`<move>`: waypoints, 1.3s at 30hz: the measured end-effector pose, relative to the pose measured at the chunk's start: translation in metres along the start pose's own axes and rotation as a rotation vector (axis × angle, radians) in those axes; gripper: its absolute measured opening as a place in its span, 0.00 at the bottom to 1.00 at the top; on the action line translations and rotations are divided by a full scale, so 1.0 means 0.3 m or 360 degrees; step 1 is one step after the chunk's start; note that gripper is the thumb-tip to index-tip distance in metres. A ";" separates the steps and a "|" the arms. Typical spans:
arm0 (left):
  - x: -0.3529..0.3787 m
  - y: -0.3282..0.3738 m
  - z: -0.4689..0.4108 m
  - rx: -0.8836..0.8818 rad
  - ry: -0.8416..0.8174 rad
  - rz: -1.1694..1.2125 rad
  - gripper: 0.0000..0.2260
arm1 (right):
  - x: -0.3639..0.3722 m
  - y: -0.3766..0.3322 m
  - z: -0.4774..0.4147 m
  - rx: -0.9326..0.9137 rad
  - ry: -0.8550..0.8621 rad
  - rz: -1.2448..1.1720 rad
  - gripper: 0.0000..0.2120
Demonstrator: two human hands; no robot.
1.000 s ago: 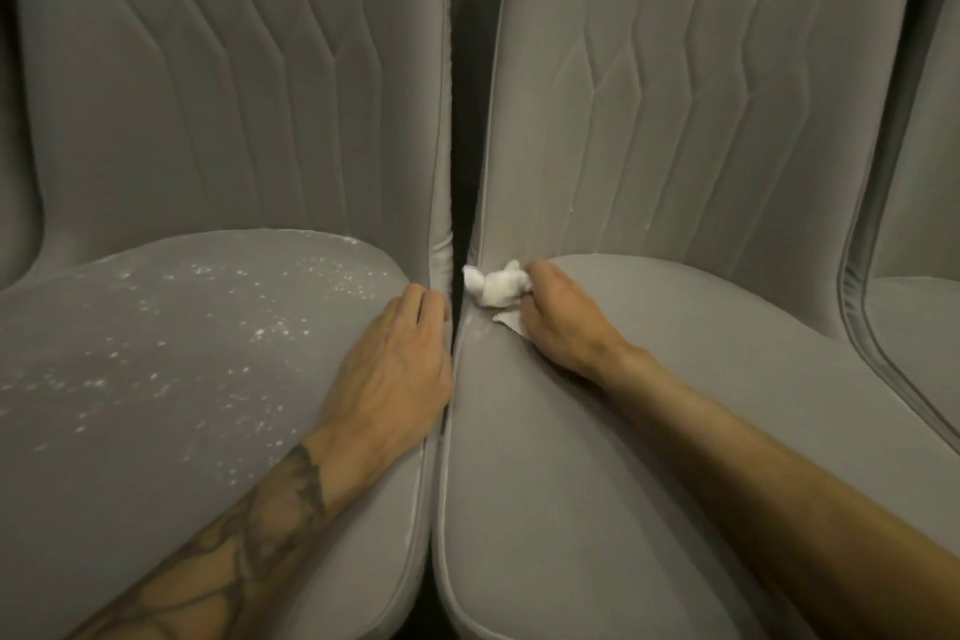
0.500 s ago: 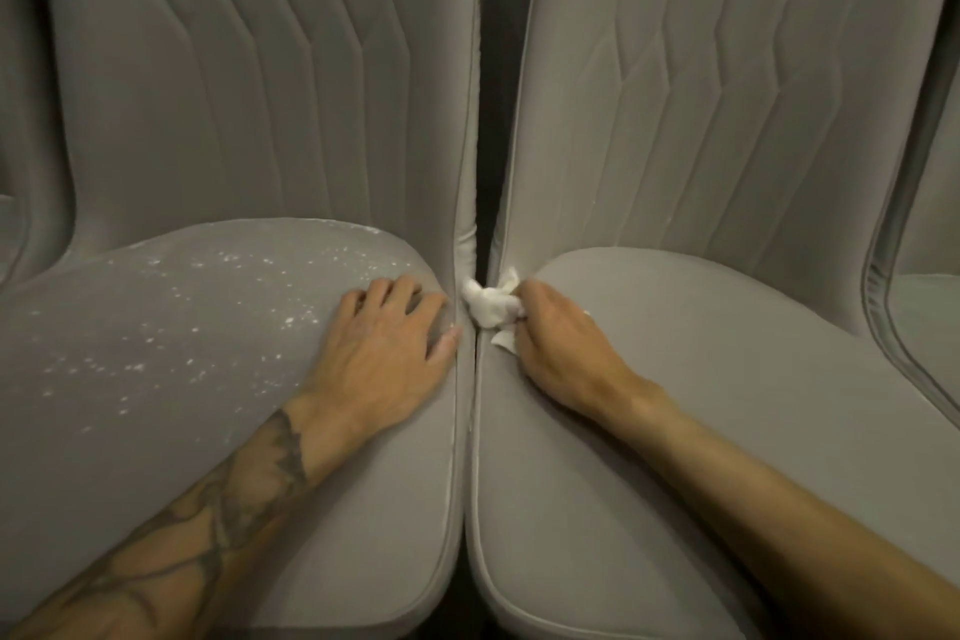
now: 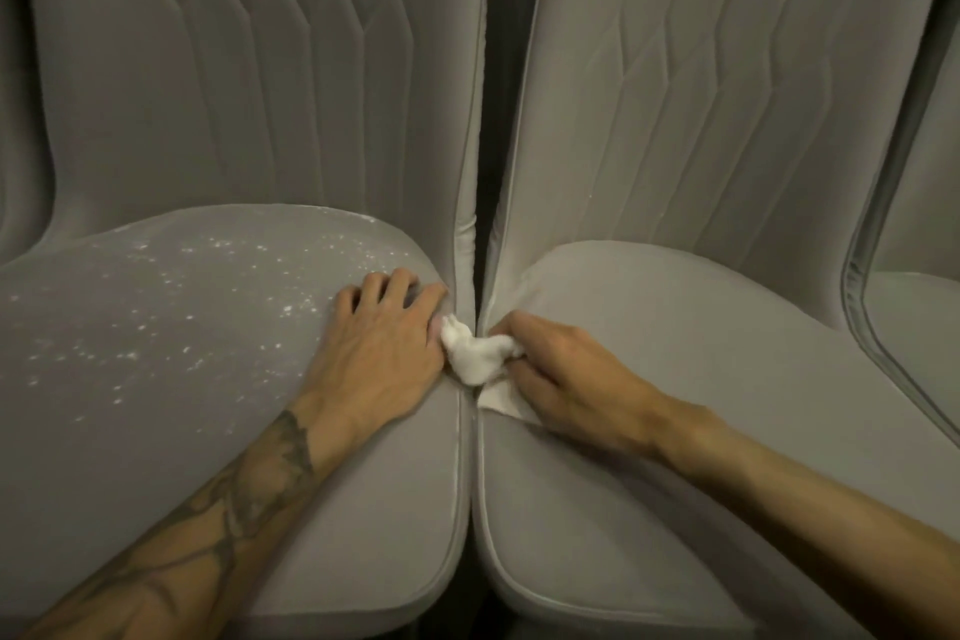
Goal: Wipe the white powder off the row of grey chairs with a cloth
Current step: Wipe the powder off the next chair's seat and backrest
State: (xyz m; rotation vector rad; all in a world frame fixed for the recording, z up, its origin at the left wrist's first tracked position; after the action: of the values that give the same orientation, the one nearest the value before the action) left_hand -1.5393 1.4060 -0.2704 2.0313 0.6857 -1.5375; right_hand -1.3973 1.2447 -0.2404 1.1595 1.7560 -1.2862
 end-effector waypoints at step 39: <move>-0.106 0.168 -0.202 -0.0015 0.0035 0.0181 0.18 | -0.012 -0.108 0.179 -0.0446 -0.0102 -0.0256 0.06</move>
State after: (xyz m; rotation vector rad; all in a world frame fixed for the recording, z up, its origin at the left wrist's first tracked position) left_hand -1.4703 1.4051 -0.2209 2.0465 0.5743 -1.4462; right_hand -1.4252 1.1884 -0.2412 0.8257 1.9398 -1.1088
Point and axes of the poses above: each hand's wrist, its own z-axis away from the middle knuckle, its own x-axis out of the palm, y = z × x, the point moved 1 cm from there along -z, towards the middle knuckle, and after that the axes turned 9 degrees about -x, right-handed, at the moved point
